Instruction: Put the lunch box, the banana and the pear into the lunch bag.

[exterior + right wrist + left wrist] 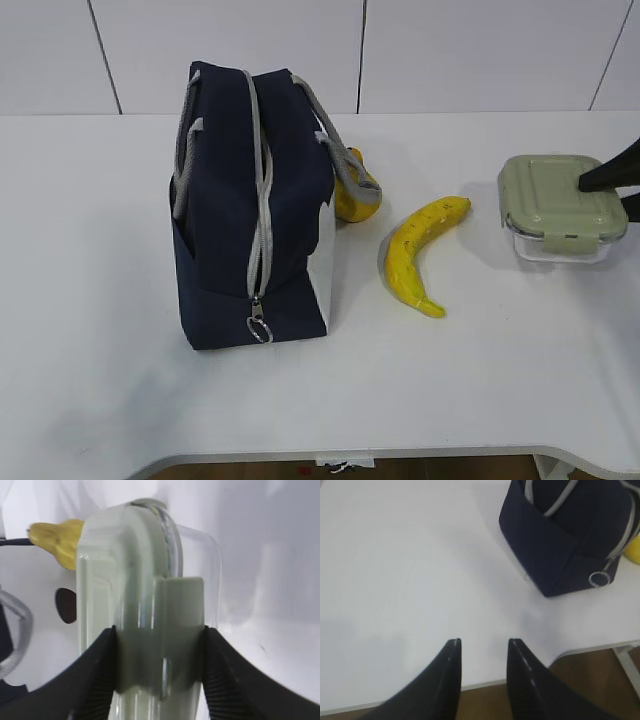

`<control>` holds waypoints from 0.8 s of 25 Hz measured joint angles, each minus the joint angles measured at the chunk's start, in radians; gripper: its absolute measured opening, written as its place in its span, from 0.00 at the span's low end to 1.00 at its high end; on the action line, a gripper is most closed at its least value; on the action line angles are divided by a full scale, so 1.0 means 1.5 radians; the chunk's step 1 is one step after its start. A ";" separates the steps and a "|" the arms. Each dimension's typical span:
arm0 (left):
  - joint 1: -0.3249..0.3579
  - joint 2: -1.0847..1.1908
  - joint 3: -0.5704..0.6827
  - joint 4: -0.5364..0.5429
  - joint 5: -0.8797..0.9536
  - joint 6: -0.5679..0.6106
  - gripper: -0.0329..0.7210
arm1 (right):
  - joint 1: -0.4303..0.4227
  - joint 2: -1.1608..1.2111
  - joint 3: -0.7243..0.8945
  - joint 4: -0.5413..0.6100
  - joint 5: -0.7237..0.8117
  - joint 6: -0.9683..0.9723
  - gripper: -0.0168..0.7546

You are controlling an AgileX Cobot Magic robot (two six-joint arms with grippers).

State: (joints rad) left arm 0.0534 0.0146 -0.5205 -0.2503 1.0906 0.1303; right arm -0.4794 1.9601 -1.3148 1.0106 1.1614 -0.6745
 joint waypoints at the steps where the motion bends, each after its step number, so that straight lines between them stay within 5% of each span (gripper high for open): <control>1: 0.000 0.003 -0.001 -0.016 -0.007 0.000 0.36 | 0.000 -0.010 0.000 0.003 0.000 0.003 0.49; 13: 0.000 0.169 -0.034 -0.191 -0.081 0.000 0.36 | 0.004 -0.104 0.002 0.056 0.007 0.021 0.49; 20: 0.000 0.345 -0.108 -0.241 -0.101 0.000 0.36 | 0.071 -0.122 -0.004 0.093 0.008 0.023 0.49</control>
State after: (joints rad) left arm 0.0534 0.5326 -0.6832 -0.6125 0.9389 0.1303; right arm -0.3726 1.7765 -1.3207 1.1502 1.1734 -0.6403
